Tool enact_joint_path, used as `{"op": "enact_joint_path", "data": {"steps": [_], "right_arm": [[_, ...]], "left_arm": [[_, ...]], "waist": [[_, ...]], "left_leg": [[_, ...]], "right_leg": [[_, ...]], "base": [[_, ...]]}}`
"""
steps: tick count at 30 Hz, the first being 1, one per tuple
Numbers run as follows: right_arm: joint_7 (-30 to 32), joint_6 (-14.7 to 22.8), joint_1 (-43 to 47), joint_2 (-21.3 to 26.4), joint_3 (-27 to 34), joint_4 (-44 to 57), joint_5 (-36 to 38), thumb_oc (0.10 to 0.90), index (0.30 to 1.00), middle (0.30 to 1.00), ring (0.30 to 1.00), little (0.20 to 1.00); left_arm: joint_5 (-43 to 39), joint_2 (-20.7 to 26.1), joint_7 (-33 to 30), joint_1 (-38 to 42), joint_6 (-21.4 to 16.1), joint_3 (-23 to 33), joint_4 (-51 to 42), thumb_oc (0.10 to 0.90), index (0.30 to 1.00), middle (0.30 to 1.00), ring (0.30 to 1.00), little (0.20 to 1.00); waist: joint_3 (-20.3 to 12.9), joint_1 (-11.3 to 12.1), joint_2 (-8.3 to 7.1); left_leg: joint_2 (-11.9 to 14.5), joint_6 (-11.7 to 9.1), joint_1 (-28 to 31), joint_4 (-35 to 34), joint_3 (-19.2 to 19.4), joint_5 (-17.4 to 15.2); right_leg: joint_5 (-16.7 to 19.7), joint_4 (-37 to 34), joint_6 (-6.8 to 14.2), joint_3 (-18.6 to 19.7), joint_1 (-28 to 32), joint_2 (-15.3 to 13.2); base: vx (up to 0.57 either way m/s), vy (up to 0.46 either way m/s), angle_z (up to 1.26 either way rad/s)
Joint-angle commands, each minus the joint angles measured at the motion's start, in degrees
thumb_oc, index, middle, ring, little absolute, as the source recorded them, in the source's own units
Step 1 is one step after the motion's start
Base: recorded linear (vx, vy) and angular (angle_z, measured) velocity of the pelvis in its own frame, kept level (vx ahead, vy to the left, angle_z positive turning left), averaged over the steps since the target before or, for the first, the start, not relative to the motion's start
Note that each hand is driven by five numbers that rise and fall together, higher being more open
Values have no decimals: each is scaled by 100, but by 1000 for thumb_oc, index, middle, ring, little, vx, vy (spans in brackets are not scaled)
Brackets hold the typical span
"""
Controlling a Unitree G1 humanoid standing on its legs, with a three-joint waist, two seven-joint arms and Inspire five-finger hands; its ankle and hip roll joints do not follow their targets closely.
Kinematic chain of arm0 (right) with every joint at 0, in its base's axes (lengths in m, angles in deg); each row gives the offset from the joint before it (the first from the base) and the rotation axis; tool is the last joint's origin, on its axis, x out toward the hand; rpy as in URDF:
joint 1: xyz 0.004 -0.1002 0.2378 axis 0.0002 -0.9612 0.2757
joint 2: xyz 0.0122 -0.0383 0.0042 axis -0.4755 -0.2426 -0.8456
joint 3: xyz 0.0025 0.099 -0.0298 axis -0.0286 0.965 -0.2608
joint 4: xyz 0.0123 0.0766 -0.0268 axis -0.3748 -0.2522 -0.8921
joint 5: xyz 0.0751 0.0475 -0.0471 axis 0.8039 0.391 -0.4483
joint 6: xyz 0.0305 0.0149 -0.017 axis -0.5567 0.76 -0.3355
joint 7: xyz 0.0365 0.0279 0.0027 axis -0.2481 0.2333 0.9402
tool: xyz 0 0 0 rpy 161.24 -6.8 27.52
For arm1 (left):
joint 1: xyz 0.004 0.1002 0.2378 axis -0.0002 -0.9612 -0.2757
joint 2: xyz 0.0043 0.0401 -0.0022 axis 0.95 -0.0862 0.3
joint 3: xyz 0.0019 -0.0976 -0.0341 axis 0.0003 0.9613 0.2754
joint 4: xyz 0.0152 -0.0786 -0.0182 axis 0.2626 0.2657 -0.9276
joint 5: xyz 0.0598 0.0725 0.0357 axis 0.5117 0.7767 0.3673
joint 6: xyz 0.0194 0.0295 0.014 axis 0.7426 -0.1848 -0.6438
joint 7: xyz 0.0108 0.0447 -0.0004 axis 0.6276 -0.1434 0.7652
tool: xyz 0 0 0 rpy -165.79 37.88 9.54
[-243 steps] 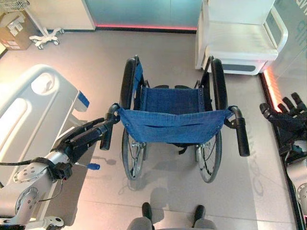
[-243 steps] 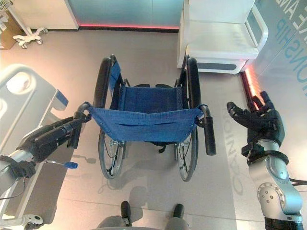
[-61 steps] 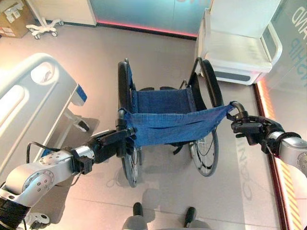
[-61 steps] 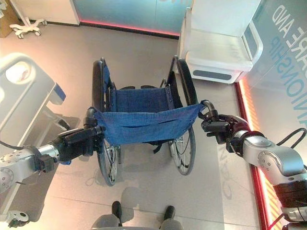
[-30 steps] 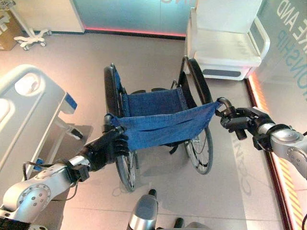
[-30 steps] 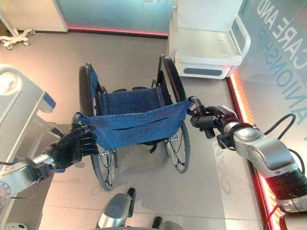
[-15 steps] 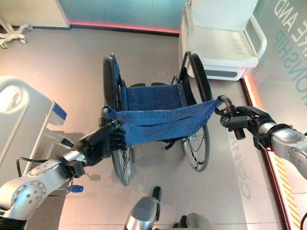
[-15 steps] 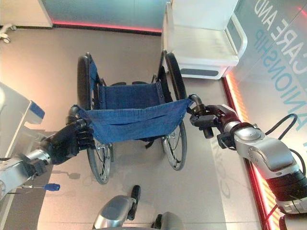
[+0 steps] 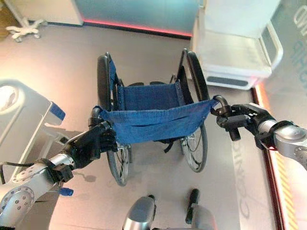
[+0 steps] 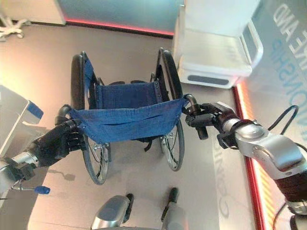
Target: Push the wheelchair next to the bed
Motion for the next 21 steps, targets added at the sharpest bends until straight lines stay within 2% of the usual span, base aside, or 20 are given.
{"op": "enact_joint_path", "data": {"steps": [1, 2, 3, 4, 5, 6, 8, 9, 10, 11, 12, 13, 14, 15, 17, 18, 20, 21], "right_arm": [[-574, 671, 965, 699, -150, 12, -22, 400, 300, 300, 300, 300], [-605, 712, 1021, 704, -218, -27, -72, 400, 300, 300, 300, 300], [-561, 737, 1140, 671, -363, -63, -92, 400, 300, 300, 300, 300], [-478, 697, 1225, 609, -444, -68, -101, 400, 300, 300, 300, 300], [-399, 670, 1301, 558, -516, -47, -72, 400, 300, 300, 300, 300], [-383, 657, 1324, 541, -537, -29, -69, 400, 300, 300, 300, 300], [-440, 625, 1423, 432, -626, 22, -191, 400, 300, 300, 300, 300], [-462, 620, 1437, 412, -637, 30, -219, 400, 300, 300, 300, 300], [-531, 603, 1541, 300, -710, 1, -311, 400, 300, 300, 300, 300], [-538, 610, 1623, 210, -779, -52, -364, 400, 300, 300, 300, 300], [-529, 614, 1668, 161, -817, -79, -381, 400, 300, 300, 300, 300], [-529, 663, 1731, 34, -903, -169, -458, 400, 300, 300, 300, 300], [-581, 744, 1745, -156, -1000, -260, -654, 400, 300, 300, 300, 300], [-599, 793, 1694, -212, -1006, -274, -739, 400, 300, 300, 300, 300], [-607, 869, 1573, -276, -980, -257, -856, 400, 300, 300, 300, 300], [-661, 950, 1448, -386, -936, -264, -1025, 400, 300, 300, 300, 300], [-735, 1119, 1424, -610, -993, -357, -1162, 400, 300, 300, 300, 300], [-757, 1134, 1425, -623, -997, -363, -1182, 400, 300, 300, 300, 300]], "left_arm": [[-101, 198, -22, 416, -1003, 528, -534, 400, 300, 300, 300, 300], [-144, 156, 23, 388, -1007, 527, -551, 400, 300, 300, 300, 300], [-105, 22, 124, 365, -963, 501, -609, 400, 300, 300, 300, 300], [40, -112, 222, 374, -937, 445, -676, 400, 300, 300, 300, 300], [198, -203, 316, 391, -937, 378, -729, 400, 300, 300, 300, 300], [241, -224, 325, 396, -957, 354, -742, 400, 300, 300, 300, 300], [307, -250, 226, 463, -998, 295, -796, 400, 300, 300, 300, 300], [297, -250, 191, 473, -994, 293, -803, 400, 300, 300, 300, 300], [218, -210, 32, 561, -973, 261, -779, 400, 300, 300, 300, 300], [197, -203, -53, 630, -946, 220, -741, 400, 300, 300, 300, 300], [198, -202, -82, 670, -934, 189, -709, 400, 300, 300, 300, 300], [278, -252, -93, 743, -939, 95, -634, 400, 300, 300, 300, 300], [431, -382, -104, 814, -981, -64, -550, 400, 300, 300, 300, 300], [505, -429, -102, 824, -1033, -128, -535, 400, 300, 300, 300, 300], [581, -484, -105, 843, -1109, -204, -535, 400, 300, 300, 300, 300], [664, -531, -111, 894, -1149, -252, -520, 400, 300, 300, 300, 300], [659, -458, -162, 992, -1142, -217, -457, 400, 300, 300, 300, 300], [653, -452, -177, 1000, -1145, -217, -452, 400, 300, 300, 300, 300]], "waist": [[-874, -302, -130], [-889, -276, -136], [-865, -210, -160], [-811, -142, -169], [-746, -69, -166], [-718, -43, -160], [-637, 33, -151], [-618, 49, -150], [-636, 75, -120], [-633, 117, -81], [-633, 144, -57], [-634, 218, 8], [-650, 311, 132], [-644, 353, 177], [-627, 405, 214], [-649, 453, 217], [-746, 525, 111], [-748, 529, 100]], "left_leg": [[122, -432, 299, 1734, -161, 1379], [70, -452, 177, 2031, -168, 1553], [-163, -495, -210, 2821, -114, 1744], [-341, -502, -622, 3292, -48, 1812], [-458, -448, -940, 3353, 2, 1714], [-494, -408, -992, 3239, 22, 1633], [-473, -315, -1020, 2356, 152, 1516], [-455, -306, -976, 2202, 183, 1510], [-310, -297, -886, 1194, 301, 1620], [-232, -342, -856, 507, 377, 1791], [-200, -374, -874, 177, 407, 1893], [-139, -456, -1015, -474, 486, 2165], [7, -571, -1225, -1410, 714, 2597], [60, -604, -1292, -1794, 864, 2823], [74, -634, -1398, -2053, 1041, 3052], [12, -607, -1465, -2083, 1159, 3053], [-212, -307, -1338, -2067, 1276, 2556], [-230, -286, -1333, -2041, 1280, 2519]], "right_leg": [[-26, -150, -182, -361, 2, 164], [-104, -149, -276, -404, 69, 215], [-268, -129, -451, -521, 230, 284], [-349, -134, -557, -588, 390, 354], [-375, -165, -598, -640, 532, 439], [-378, -173, -593, -649, 575, 468], [-421, -206, -559, -646, 740, 619], [-436, -211, -553, -631, 780, 638], [-537, -256, -544, -608, 914, 796], [-626, -292, -556, -580, 1040, 919], [-679, -312, -568, -566, 1109, 988], [-805, -365, -611, -537, 1290, 1152], [-987, -424, -681, -514, 1578, 1384], [-1095, -429, -720, -482, 1755, 1475], [-1263, -403, -771, -425, 1996, 1574], [-1458, -324, -796, -384, 2151, 1644], [-1737, 78, -671, -374, 2222, 1598], [-1751, 111, -660, -374, 2222, 1588]], "base": [[399, -172, -2], [403, -193, -3], [405, -198, 9], [468, -206, -2], [368, -129, -12], [388, -87, -27], [354, -44, 5], [416, -15, 41], [414, 10, 27], [449, 20, 24], [417, 27, 14], [606, 53, 6], [692, 77, -6], [612, 79, -21], [457, 73, 5], [619, 111, 22], [564, 124, -6], [515, 137, -35]]}}
